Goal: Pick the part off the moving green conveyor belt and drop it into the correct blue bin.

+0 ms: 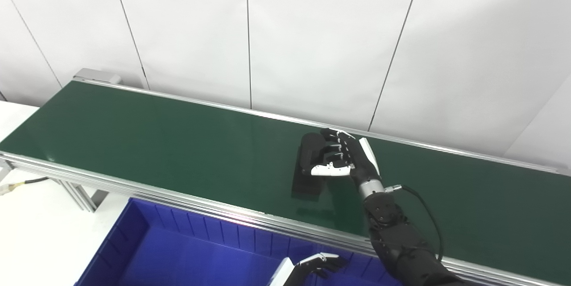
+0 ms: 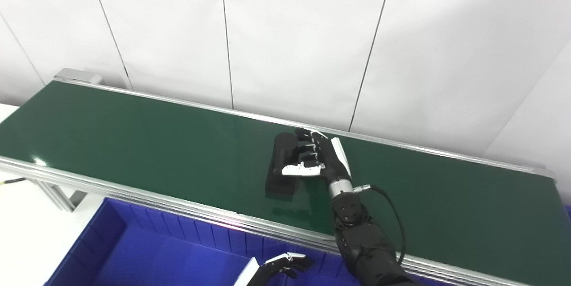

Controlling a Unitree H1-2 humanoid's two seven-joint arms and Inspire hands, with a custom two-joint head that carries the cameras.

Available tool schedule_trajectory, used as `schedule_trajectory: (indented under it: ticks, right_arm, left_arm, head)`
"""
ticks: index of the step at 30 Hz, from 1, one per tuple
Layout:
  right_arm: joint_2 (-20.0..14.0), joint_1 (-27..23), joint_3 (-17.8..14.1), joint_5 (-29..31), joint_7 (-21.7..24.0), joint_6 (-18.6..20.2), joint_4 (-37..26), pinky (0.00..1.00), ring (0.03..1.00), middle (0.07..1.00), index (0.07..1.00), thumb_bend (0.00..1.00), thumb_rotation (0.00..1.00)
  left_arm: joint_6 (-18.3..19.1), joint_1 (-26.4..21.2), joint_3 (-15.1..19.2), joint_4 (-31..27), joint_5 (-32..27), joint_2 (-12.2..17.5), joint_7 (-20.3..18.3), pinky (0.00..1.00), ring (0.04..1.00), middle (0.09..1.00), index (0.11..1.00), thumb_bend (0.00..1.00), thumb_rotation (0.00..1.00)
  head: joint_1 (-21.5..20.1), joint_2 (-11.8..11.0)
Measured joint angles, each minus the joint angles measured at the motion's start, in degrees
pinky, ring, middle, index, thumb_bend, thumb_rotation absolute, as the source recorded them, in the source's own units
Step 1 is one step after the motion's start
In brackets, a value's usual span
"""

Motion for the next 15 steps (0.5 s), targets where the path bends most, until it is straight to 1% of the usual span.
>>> schedule_trajectory:
  ticks: [1,2,3,4,5,6,7,9,15]
  right_arm:
    - [0.0,0.0,0.0,0.0,-0.5,0.0,0.1,0.51,0.61,0.687,0.701,0.9,0.07]
    - [0.0,0.0,0.0,-0.1,-1.3,0.0,0.2,0.51,0.606,0.682,0.697,0.9,0.07]
    - [0.1,0.0,-0.1,-0.1,-2.1,0.0,0.3,0.48,0.563,0.622,0.647,0.86,0.04]
    - [0.1,0.0,-0.1,-0.1,-3.0,0.0,0.6,0.45,0.52,0.536,0.562,0.66,0.02]
    - [0.2,0.0,-0.1,-0.3,-4.0,0.0,0.8,0.43,0.497,0.506,0.531,0.6,0.01]
    - [0.2,0.1,-0.1,-0.5,-4.9,0.0,1.0,0.41,0.474,0.492,0.512,0.56,0.0]
    - [0.2,0.1,0.0,-0.9,-5.5,0.0,1.0,0.4,0.454,0.493,0.501,0.54,0.0]
    - [0.2,0.1,0.1,-1.1,-6.3,0.0,1.0,0.37,0.429,0.492,0.504,0.52,0.0]
    - [0.1,0.1,0.3,-1.7,-7.1,0.0,1.0,0.36,0.414,0.488,0.516,0.52,0.0]
  left_arm:
    - [0.0,0.1,0.0,-0.2,0.0,0.0,0.0,0.64,0.716,0.749,0.738,0.97,0.09]
    - [0.0,0.1,0.0,-0.5,0.0,0.1,0.0,0.64,0.716,0.749,0.738,0.97,0.09]
    - [0.0,0.1,0.0,-0.6,0.0,0.1,0.0,0.64,0.715,0.748,0.738,0.97,0.09]
    - [0.0,0.1,0.0,-0.7,0.0,0.1,0.0,0.64,0.715,0.748,0.738,0.97,0.09]
    - [0.0,0.1,0.0,-0.7,0.0,0.1,0.0,0.64,0.716,0.749,0.739,0.97,0.09]
    - [0.0,0.1,0.1,-0.7,0.0,0.1,0.0,0.64,0.717,0.749,0.738,0.97,0.09]
    - [0.0,0.1,0.1,-0.7,0.0,0.1,-0.1,0.64,0.717,0.749,0.738,0.97,0.09]
    - [0.0,0.2,0.3,-0.7,0.0,0.1,-0.2,0.64,0.715,0.748,0.736,0.97,0.09]
    - [0.0,0.2,0.7,-0.8,0.0,0.1,-0.4,0.64,0.716,0.746,0.734,0.97,0.1]
  head:
    - [0.0,0.0]
    - [0.0,0.0]
    - [-0.1,0.0]
    - [-0.1,0.0]
    - [-0.1,0.0]
    - [-0.2,0.0]
    - [-0.2,0.0]
    - [-0.3,0.1]
    - [-0.3,0.1]
